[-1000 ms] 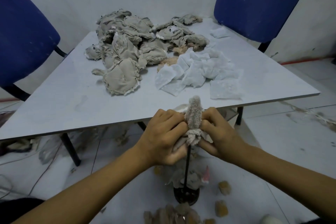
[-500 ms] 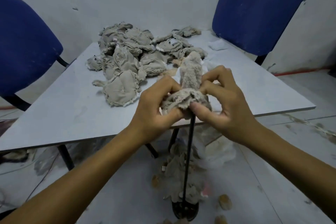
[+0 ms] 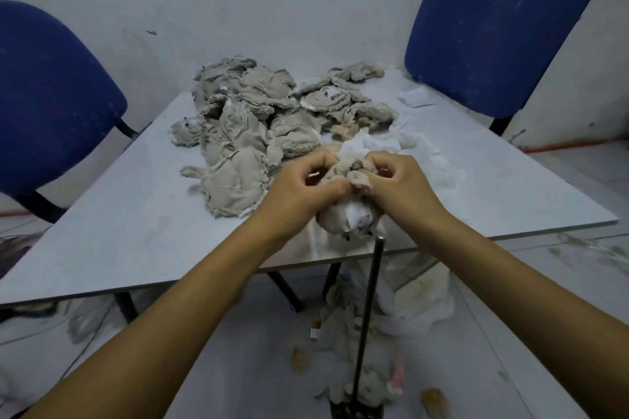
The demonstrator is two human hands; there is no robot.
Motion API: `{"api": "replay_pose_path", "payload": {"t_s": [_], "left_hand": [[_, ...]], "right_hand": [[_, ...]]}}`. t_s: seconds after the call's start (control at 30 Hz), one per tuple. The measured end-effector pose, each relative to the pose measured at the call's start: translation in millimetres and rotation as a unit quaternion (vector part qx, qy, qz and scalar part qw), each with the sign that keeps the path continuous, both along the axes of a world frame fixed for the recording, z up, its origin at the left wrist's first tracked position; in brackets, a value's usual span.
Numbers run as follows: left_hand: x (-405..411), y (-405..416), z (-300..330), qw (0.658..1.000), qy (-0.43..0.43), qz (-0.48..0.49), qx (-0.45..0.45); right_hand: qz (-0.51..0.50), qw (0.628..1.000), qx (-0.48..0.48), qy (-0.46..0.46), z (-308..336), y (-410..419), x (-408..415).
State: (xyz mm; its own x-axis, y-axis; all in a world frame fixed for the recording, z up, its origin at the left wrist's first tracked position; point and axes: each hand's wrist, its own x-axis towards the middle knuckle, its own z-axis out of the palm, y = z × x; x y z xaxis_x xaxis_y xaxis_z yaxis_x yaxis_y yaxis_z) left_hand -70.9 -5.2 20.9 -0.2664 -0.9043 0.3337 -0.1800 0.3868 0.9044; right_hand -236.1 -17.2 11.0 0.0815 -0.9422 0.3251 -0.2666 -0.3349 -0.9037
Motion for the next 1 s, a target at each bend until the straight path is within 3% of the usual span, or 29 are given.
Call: {"api": "replay_pose_path", "payload": {"t_s": [0.07, 0.13, 0.27, 0.4, 0.5, 0.57, 0.67, 0.83, 0.93, 1.0], "left_hand": [[4.2, -6.5, 0.3, 0.998, 0.042, 0.051, 0.022], [3.8, -11.2, -3.4, 0.991, 0.043, 0.124, 0.037], [-9.5, -10.4, -9.3, 0.975, -0.009, 0.222, -0.004], [-1.9, 2.2, -6.5, 0.991, -0.059, 0.041, -0.112], [-4.2, 20.2, -7.8, 0.933, -0.165, 0.029, -0.318], [-11.1, 33.3, -12.1, 0.903, -0.176, 0.05, -0.389], [-13.4, 45.5, -20.0, 0.885, -0.179, 0.053, -0.426], [-6.4, 52.7, -38.6, 0.846, -0.239, 0.03, -0.475], [-10.0, 63.0, -66.9, 0.835, -0.303, 0.034, -0.457], [-9.8, 72.5, -91.1, 0.845, -0.331, 0.029, -0.418]], "right_hand": [[0.084, 0.996, 0.028, -0.033, 1.8, 1.6, -0.5], [0.124, 0.992, 0.019, 0.0, 0.9, 5.4, 1.9], [0.1, 0.99, -0.056, 0.076, -1.6, 11.2, 6.3], [0.044, 0.967, -0.203, 0.146, -0.3, 12.3, -23.3], [0.017, 0.927, -0.333, 0.171, -10.5, 27.7, -38.2], [0.005, 0.904, -0.394, 0.168, -19.7, 39.2, -38.1], [0.032, 0.885, -0.431, 0.175, -29.6, 51.6, -37.5], [0.065, 0.854, -0.432, 0.28, -45.1, 57.4, -46.3], [0.083, 0.847, -0.417, 0.318, -69.6, 62.9, -43.3], [0.093, 0.862, -0.392, 0.309, -90.1, 68.6, -40.3]]}}
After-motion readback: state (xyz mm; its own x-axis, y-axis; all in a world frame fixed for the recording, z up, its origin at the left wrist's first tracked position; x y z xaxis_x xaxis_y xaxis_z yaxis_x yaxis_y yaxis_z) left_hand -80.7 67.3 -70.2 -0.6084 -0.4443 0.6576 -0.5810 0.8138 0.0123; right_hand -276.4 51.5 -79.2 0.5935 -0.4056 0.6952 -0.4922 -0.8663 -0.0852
